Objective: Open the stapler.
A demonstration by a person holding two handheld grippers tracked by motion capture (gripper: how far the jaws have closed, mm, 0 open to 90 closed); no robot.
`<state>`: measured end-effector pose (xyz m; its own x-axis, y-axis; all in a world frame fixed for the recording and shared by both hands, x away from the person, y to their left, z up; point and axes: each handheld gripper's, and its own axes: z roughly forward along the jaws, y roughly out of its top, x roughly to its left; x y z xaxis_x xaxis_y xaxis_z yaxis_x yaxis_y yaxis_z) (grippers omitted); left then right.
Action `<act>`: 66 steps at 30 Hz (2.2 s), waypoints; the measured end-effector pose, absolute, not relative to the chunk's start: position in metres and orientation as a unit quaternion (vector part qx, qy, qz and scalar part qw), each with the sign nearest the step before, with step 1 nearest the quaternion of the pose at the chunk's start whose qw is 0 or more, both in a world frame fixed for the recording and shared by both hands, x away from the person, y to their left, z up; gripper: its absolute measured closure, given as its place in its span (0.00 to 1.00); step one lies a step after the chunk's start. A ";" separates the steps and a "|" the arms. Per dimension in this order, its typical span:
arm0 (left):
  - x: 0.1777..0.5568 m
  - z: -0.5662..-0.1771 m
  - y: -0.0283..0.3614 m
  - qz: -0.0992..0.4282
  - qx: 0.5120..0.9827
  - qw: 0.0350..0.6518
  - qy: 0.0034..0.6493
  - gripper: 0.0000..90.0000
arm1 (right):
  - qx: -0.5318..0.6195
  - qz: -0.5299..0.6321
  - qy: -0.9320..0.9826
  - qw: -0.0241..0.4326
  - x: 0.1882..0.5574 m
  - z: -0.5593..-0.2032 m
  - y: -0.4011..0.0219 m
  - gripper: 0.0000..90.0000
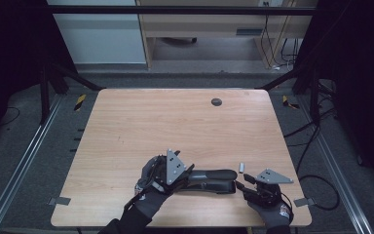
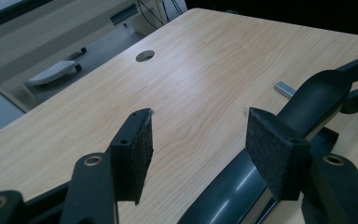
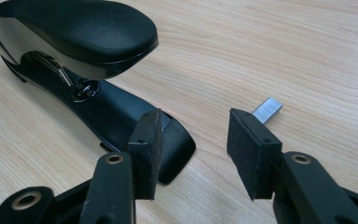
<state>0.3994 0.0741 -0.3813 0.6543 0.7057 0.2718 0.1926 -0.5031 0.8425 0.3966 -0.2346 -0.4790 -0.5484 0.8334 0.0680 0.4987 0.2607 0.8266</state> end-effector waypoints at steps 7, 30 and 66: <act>0.397 -0.380 0.065 0.314 0.813 0.410 0.268 0.45 | 0.426 0.425 0.773 0.198 0.397 -0.481 -0.232 0.60; 0.383 -0.391 0.028 0.350 0.840 0.360 0.205 0.40 | 0.424 0.426 0.774 0.196 0.397 -0.481 -0.230 0.60; 0.373 -0.413 -0.009 0.367 0.869 0.298 0.145 0.38 | 0.414 0.422 0.784 0.190 0.396 -0.482 -0.228 1.00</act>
